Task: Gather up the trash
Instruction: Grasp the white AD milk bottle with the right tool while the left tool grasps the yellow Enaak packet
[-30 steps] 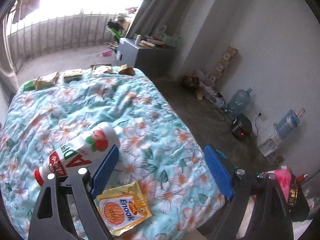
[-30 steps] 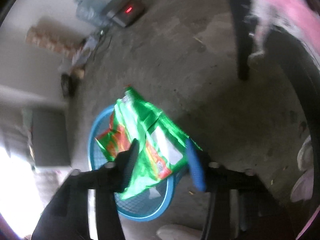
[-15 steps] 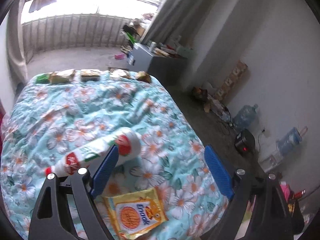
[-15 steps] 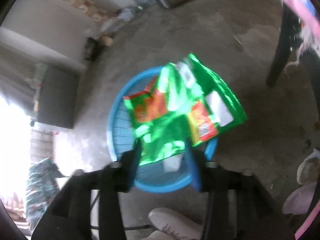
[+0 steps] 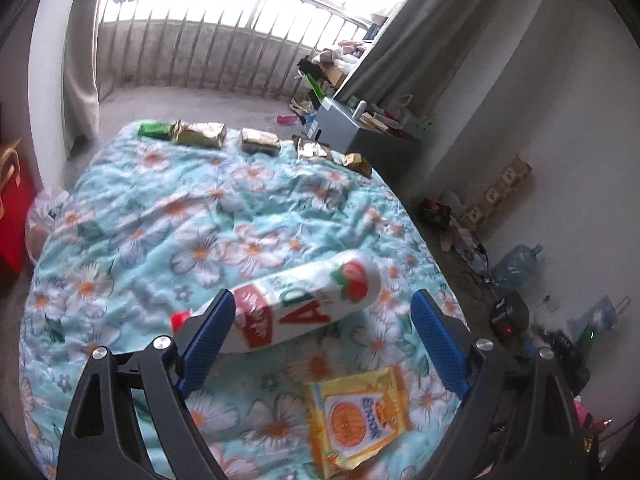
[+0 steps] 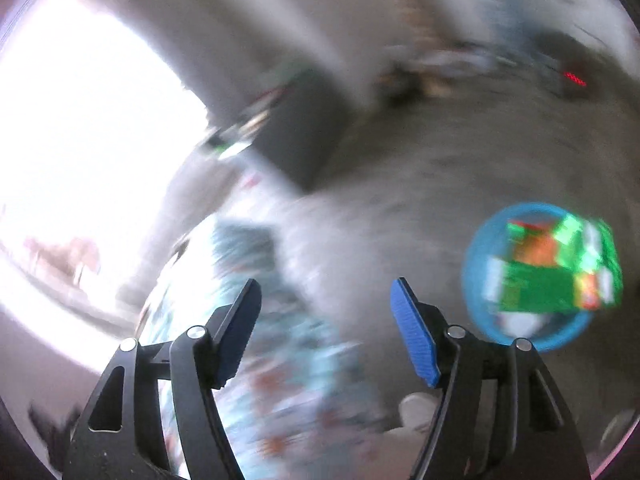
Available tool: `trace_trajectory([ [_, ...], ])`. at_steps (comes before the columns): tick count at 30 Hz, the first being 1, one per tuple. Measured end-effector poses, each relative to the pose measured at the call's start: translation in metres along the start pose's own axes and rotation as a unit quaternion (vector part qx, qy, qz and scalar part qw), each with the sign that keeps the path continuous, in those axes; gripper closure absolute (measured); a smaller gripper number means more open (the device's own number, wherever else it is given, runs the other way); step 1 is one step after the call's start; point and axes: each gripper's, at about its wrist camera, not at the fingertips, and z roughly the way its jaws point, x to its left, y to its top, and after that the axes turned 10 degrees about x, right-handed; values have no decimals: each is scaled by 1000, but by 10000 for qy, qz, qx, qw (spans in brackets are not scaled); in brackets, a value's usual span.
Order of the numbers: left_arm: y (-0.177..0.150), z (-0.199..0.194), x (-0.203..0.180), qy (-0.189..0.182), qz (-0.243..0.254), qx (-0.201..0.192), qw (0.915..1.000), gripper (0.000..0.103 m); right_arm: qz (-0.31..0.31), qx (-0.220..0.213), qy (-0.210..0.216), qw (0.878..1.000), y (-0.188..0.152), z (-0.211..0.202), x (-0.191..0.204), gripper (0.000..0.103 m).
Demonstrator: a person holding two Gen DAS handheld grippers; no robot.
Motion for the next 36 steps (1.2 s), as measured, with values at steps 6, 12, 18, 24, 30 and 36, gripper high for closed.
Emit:
trace_trajectory([
  [6, -30, 6, 9, -666, 109, 730, 9950, 16, -2619, 1052, 272, 9590, -21, 72, 163, 25],
  [12, -80, 17, 10, -1187, 10, 1408, 9829, 17, -4999, 1896, 561, 8432, -64, 140, 297, 21],
  [18, -108, 22, 9, -1678, -138, 1576, 9730, 23, -6863, 2465, 468, 6827, -128, 187, 365, 14],
  [24, -110, 44, 2, -1327, -110, 1573, 9785, 35, -7594, 3246, -119, 5638, -172, 241, 374, 10],
  [30, -111, 41, -2, -1077, 67, 1502, 9827, 38, -7083, 3810, -603, 5912, -153, 276, 346, 14],
  [36, -109, 20, 7, -1064, 109, 1252, 9864, 38, -5428, 4080, -591, 7317, -81, 268, 300, 29],
])
